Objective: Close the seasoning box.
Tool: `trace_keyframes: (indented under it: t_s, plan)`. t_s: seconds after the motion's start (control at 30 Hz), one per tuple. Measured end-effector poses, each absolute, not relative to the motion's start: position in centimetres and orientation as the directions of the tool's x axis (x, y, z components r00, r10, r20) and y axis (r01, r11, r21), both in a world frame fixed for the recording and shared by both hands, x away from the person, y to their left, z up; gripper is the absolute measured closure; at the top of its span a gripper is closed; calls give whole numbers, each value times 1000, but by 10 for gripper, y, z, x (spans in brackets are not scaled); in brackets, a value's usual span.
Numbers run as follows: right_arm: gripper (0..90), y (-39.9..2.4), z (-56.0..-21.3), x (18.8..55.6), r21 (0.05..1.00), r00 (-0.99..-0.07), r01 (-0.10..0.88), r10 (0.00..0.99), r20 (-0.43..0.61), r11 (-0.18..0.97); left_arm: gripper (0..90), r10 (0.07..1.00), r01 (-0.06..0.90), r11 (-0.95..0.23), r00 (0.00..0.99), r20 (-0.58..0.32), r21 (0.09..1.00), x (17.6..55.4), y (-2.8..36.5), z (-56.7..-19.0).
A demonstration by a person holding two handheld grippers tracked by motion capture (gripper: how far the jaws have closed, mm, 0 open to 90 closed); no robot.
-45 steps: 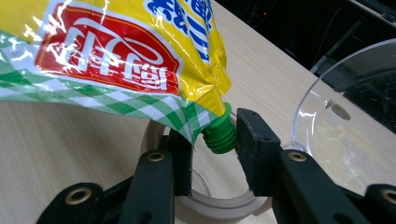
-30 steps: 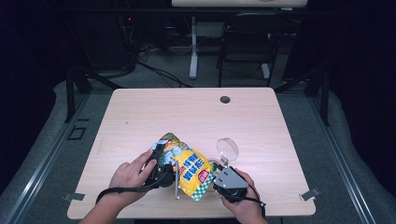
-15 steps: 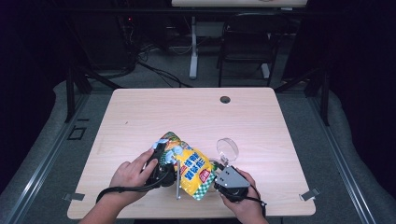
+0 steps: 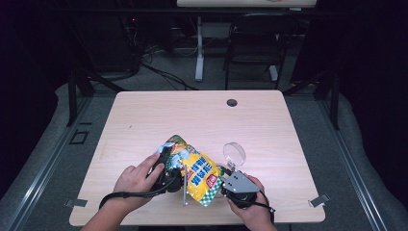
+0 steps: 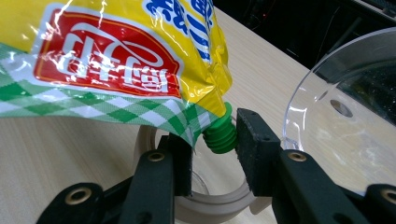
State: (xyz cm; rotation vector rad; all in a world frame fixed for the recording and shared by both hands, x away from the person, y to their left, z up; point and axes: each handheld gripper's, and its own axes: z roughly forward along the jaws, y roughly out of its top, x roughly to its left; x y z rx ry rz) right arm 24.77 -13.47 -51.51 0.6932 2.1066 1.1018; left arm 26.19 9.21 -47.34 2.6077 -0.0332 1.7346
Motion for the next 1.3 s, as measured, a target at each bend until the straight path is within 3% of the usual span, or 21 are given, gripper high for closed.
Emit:
trace_keyframes:
  t_s: [0.6,0.7,1.3]
  plan:
    - [680,-135,-515,247,858,-622,152,722,-302,490,594,-32,-21,-999,378,925,-26,261,90,-469]
    - [680,-137,-513,248,849,-657,168,699,-282,501,594,-42,-24,-999,374,926,-36,260,89,-468]
    - [683,-133,-516,249,860,-657,169,705,-266,482,594,-67,-28,-998,368,927,-61,259,90,-466]
